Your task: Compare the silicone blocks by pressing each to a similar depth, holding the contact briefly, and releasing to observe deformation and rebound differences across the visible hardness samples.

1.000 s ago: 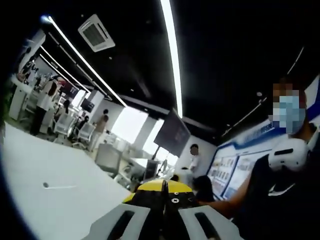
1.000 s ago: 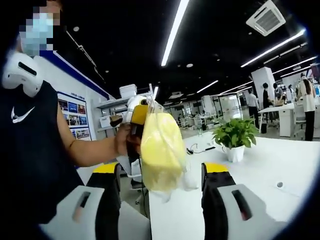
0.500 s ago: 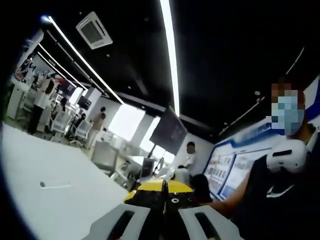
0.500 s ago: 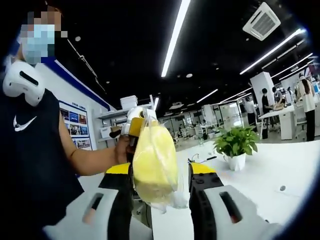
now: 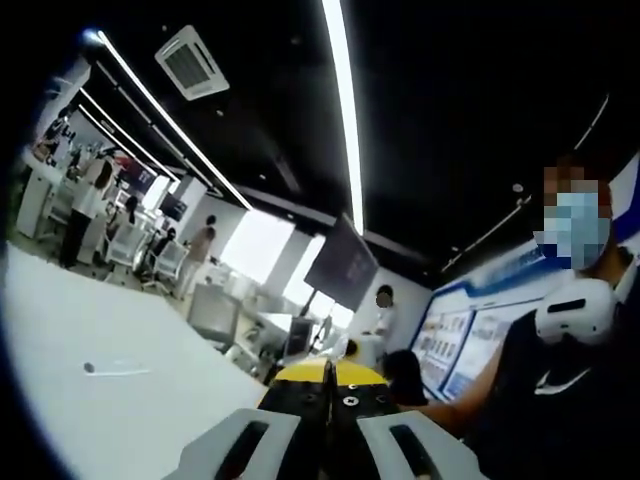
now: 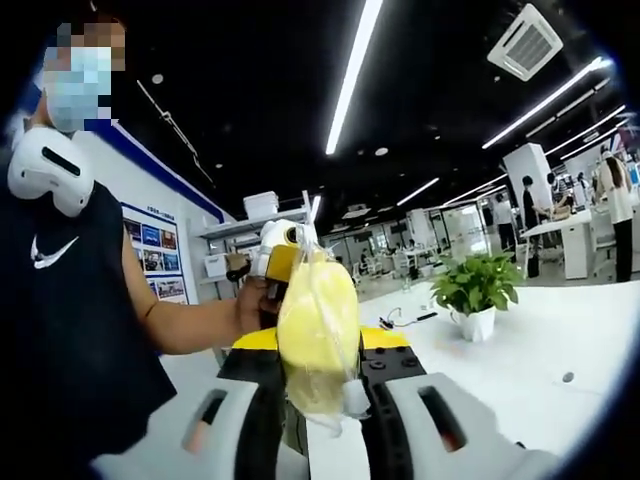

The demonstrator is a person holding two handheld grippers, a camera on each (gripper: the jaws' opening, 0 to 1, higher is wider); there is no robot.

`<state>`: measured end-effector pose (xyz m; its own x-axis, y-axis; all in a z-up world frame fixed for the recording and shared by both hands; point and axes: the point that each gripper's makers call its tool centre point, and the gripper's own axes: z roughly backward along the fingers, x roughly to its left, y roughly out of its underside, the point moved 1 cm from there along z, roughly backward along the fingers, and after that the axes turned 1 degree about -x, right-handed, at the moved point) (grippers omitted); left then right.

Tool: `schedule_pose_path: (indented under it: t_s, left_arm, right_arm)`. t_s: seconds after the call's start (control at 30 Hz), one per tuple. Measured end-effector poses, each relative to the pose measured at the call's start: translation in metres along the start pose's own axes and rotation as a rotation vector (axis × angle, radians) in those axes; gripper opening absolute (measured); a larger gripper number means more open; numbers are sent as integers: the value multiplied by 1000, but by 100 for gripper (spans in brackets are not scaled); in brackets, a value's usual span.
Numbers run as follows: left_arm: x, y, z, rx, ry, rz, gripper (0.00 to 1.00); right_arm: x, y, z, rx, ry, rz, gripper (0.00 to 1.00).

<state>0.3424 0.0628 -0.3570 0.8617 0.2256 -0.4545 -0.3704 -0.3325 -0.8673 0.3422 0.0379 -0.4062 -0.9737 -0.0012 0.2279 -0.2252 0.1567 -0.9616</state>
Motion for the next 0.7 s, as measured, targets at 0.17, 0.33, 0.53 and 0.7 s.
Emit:
schedule_pose_path:
  t_s: [0.17, 0.33, 0.53, 0.7]
  left_arm:
    - [-1, 4, 0, 10, -5, -11, 0]
    - [-1, 5, 0, 12, -12, -5, 0]
    - [-6, 5, -1, 11, -15, -40, 0]
    - [-7, 5, -3, 8, -23, -74, 0]
  right_arm:
    - [-1, 3, 1, 21, 0, -22, 13]
    - [-1, 4, 1, 47, 2, -36, 8]
    - [-1, 3, 2, 48, 4, -64, 4]
    - [0, 2, 4, 48, -9, -62, 3]
